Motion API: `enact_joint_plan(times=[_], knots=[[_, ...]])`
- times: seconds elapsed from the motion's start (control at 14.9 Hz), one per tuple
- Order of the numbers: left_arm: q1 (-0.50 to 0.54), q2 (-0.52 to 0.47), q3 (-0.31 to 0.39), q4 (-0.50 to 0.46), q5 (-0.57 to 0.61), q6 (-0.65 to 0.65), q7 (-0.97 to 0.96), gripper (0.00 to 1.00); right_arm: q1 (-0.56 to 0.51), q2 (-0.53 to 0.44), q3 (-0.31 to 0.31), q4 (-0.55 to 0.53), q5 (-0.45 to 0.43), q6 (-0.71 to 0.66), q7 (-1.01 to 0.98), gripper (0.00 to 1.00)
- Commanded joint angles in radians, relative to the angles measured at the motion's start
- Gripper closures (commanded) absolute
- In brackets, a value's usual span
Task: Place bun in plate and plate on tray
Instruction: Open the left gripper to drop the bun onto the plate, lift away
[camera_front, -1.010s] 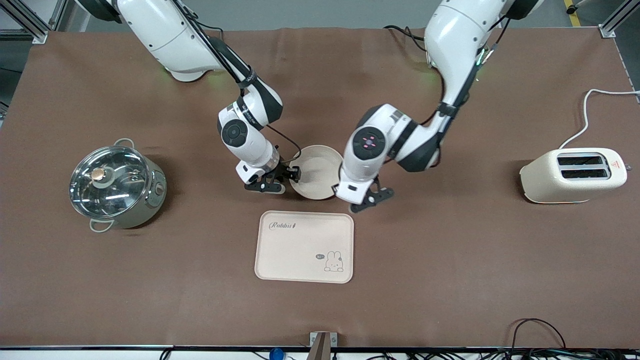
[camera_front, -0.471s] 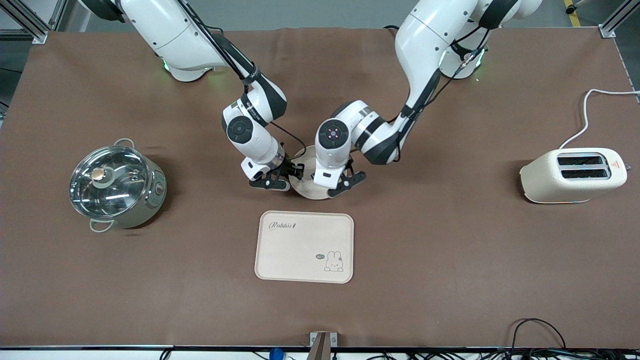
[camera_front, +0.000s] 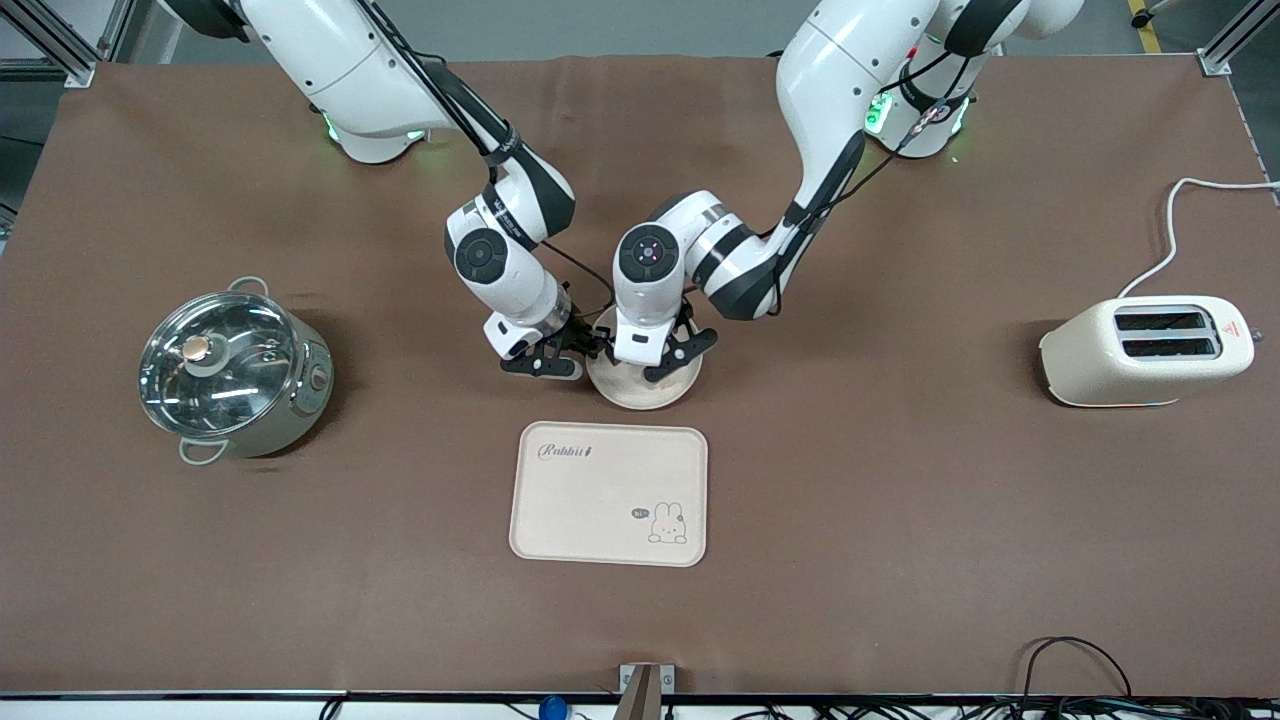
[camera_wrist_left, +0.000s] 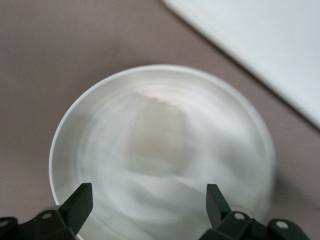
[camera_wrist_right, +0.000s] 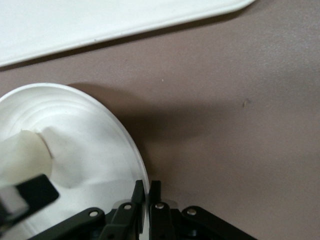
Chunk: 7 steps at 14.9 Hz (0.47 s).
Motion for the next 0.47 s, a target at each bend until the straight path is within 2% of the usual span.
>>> enact_joint_plan(times=[0.0,0.2,0.4], knots=[[0.029,-0.087,0.016,0.026,-0.003,-0.088,0.004,0.0,0.003,-0.032,-0.007,-0.023,-0.008,-0.01,0.005,1.0],[0.133,-0.14,0.016,0.1,0.011,-0.172,0.031,0.0,0.003,-0.068,-0.002,-0.023,-0.008,-0.013,0.002,1.0],[0.236,-0.204,0.021,0.151,0.01,-0.282,0.183,0.0,-0.015,-0.068,-0.007,0.028,-0.007,-0.01,0.004,1.0]])
